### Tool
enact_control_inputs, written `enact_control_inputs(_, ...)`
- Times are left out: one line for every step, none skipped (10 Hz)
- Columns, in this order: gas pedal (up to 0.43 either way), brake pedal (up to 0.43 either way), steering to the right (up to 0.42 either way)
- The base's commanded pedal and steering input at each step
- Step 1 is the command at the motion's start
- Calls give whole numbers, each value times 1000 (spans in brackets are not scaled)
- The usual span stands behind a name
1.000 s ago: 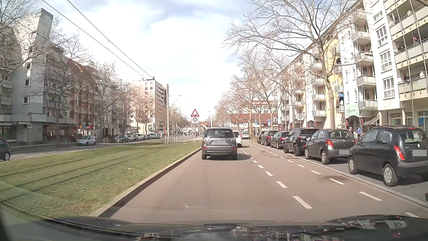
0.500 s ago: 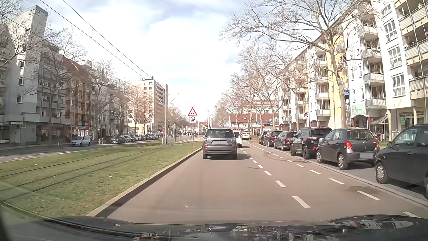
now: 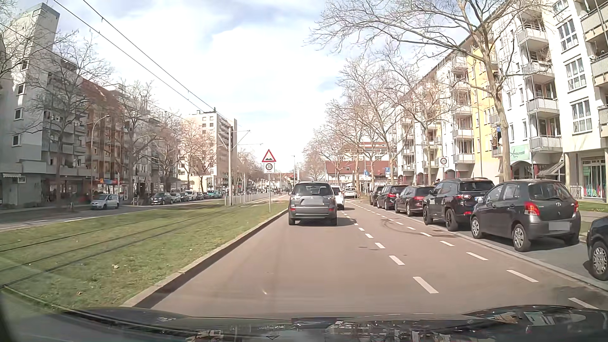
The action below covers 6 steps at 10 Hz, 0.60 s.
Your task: Follow the waypoints while adhering to traffic rules and regulations
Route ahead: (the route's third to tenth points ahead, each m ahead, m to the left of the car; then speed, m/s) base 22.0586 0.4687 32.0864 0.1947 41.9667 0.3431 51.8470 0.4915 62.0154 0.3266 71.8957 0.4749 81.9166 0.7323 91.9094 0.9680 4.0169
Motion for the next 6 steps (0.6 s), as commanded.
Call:
enact_control_inputs(39, 0, 7)
enact_control_inputs(39, 0, 7)
enact_control_inputs(39, 0, 6)
enact_control_inputs(39, 0, 7)
enact_control_inputs(39, 0, 7)
enact_control_inputs(28, 0, 7)
